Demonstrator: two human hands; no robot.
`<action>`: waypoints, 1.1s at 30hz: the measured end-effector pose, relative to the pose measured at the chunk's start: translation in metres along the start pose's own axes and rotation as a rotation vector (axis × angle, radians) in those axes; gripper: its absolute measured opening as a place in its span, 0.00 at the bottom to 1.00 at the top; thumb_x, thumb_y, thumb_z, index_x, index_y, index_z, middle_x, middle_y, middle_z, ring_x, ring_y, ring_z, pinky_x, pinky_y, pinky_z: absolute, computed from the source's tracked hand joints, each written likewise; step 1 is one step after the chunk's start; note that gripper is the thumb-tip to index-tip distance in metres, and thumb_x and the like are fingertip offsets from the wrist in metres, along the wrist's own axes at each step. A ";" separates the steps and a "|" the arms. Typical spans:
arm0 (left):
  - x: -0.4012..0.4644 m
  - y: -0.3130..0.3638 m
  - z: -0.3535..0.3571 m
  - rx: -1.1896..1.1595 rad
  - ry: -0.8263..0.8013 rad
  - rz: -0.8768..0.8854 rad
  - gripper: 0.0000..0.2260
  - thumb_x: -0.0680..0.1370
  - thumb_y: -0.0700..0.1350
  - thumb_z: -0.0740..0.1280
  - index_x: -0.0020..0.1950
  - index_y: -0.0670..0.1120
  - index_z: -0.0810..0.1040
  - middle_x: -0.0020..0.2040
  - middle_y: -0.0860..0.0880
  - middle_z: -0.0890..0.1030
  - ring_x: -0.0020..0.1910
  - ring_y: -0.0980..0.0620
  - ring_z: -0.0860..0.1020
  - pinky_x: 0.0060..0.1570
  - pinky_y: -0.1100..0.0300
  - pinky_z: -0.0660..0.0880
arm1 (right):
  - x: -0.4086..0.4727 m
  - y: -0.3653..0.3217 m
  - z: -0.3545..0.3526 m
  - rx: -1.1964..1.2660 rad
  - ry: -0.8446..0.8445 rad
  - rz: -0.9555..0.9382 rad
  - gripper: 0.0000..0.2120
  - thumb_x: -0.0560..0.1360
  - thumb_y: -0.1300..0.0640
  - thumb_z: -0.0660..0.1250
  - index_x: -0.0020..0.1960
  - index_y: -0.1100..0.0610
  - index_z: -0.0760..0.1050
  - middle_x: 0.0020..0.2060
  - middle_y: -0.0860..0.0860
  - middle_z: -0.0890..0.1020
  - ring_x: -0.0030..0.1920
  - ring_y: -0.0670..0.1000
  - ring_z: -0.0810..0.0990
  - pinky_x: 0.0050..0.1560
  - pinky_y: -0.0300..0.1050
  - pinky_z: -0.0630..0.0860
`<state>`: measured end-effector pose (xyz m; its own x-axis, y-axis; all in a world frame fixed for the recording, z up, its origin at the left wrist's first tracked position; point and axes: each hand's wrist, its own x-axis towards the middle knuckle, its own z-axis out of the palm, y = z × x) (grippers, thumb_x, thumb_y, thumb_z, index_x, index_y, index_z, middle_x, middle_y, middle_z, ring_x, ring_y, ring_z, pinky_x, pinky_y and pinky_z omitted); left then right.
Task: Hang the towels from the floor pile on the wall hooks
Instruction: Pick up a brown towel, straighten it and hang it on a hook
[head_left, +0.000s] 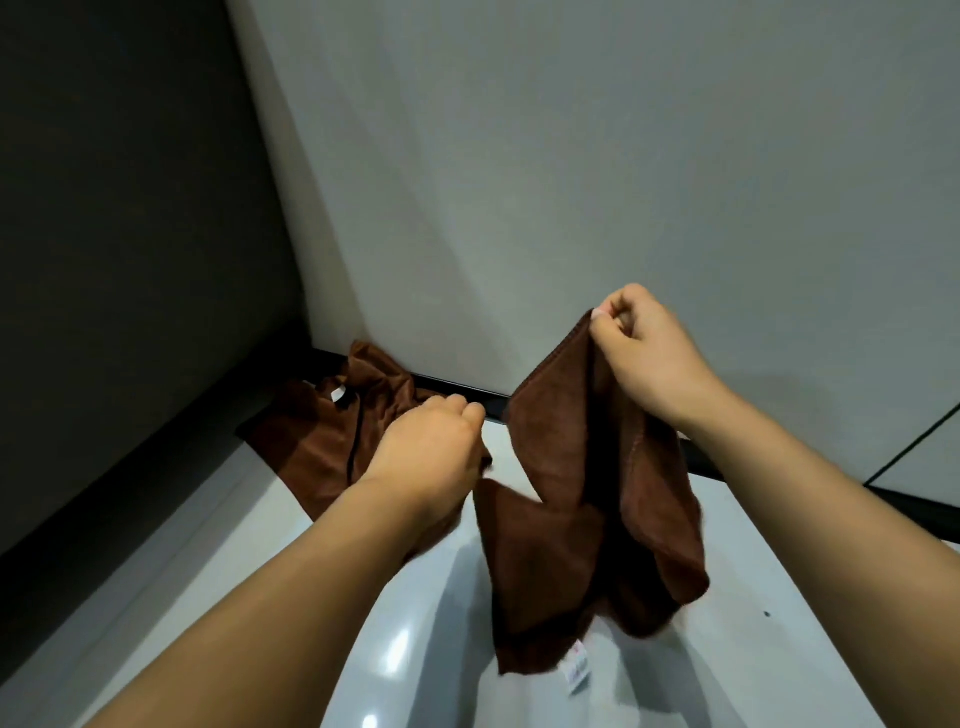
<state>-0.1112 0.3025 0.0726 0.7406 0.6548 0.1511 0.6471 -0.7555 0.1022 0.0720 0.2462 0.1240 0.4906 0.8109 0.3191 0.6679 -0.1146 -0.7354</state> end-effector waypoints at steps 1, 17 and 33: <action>0.000 0.002 -0.002 -0.008 0.017 0.013 0.11 0.81 0.47 0.54 0.61 0.45 0.70 0.56 0.47 0.73 0.55 0.48 0.71 0.49 0.57 0.69 | 0.000 -0.003 -0.002 0.006 -0.004 -0.006 0.10 0.78 0.56 0.59 0.38 0.51 0.65 0.29 0.46 0.69 0.30 0.44 0.66 0.31 0.37 0.62; 0.024 0.040 -0.026 -1.043 0.192 -0.133 0.20 0.72 0.34 0.61 0.61 0.49 0.73 0.60 0.52 0.76 0.56 0.61 0.70 0.43 0.81 0.64 | -0.012 -0.021 -0.006 -0.308 -0.244 -0.304 0.04 0.75 0.53 0.64 0.41 0.49 0.71 0.30 0.45 0.72 0.36 0.51 0.73 0.39 0.48 0.71; 0.023 0.022 -0.026 -0.769 0.410 -0.107 0.05 0.79 0.39 0.62 0.44 0.45 0.69 0.40 0.50 0.73 0.43 0.52 0.71 0.42 0.61 0.64 | -0.016 0.009 0.000 -0.632 -0.402 -0.286 0.12 0.78 0.47 0.62 0.45 0.57 0.70 0.43 0.51 0.73 0.51 0.57 0.75 0.46 0.48 0.70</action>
<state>-0.0844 0.3005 0.1037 0.4635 0.7753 0.4291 0.2984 -0.5925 0.7482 0.0702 0.2321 0.1129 0.0938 0.9889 0.1157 0.9870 -0.0771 -0.1412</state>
